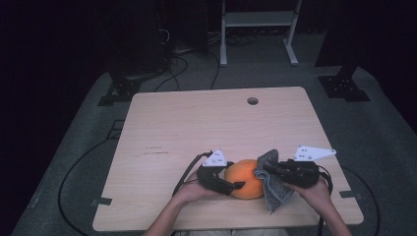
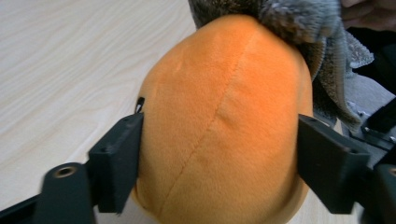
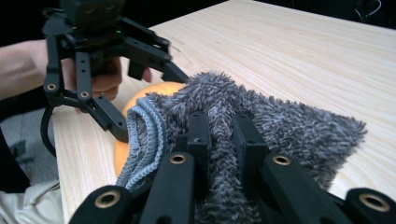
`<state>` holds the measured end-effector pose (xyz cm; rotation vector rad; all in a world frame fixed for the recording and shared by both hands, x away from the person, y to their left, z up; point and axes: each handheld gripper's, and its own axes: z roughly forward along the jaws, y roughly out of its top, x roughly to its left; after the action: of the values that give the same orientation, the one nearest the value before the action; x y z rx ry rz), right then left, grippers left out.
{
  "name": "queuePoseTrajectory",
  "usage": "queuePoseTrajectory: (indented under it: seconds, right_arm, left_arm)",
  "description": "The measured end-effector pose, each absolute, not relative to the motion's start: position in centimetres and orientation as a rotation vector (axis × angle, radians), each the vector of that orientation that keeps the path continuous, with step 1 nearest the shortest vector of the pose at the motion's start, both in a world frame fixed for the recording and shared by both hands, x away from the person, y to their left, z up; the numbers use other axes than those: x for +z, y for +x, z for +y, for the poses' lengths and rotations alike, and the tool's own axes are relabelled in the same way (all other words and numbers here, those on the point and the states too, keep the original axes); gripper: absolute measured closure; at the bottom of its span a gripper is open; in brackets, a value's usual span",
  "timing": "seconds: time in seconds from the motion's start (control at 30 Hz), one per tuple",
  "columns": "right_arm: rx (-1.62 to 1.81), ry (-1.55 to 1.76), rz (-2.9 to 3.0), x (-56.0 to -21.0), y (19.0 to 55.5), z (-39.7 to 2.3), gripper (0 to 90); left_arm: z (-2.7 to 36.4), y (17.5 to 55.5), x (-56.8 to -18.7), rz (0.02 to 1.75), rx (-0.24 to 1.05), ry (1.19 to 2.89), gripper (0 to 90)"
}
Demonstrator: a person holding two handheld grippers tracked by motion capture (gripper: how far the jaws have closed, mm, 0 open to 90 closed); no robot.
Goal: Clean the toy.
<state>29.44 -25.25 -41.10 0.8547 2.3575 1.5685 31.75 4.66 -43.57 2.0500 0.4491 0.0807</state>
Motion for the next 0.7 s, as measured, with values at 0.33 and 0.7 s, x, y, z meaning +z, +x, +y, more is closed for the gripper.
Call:
queuePoseTrajectory:
  seconds: [0.33, 0.7]
  right_arm:
    - [1.625, 0.933, 2.219, -39.4, 28.9, -27.7, 79.0]
    - [1.540, 0.735, 2.363, -39.7, 28.1, -20.9, 79.1]
  left_arm:
    - [5.0, 30.8, -41.3, 0.440, 0.210, 2.065, 30.0]
    - [4.9, 30.5, -41.4, 0.422, 0.184, 2.085, 21.6]
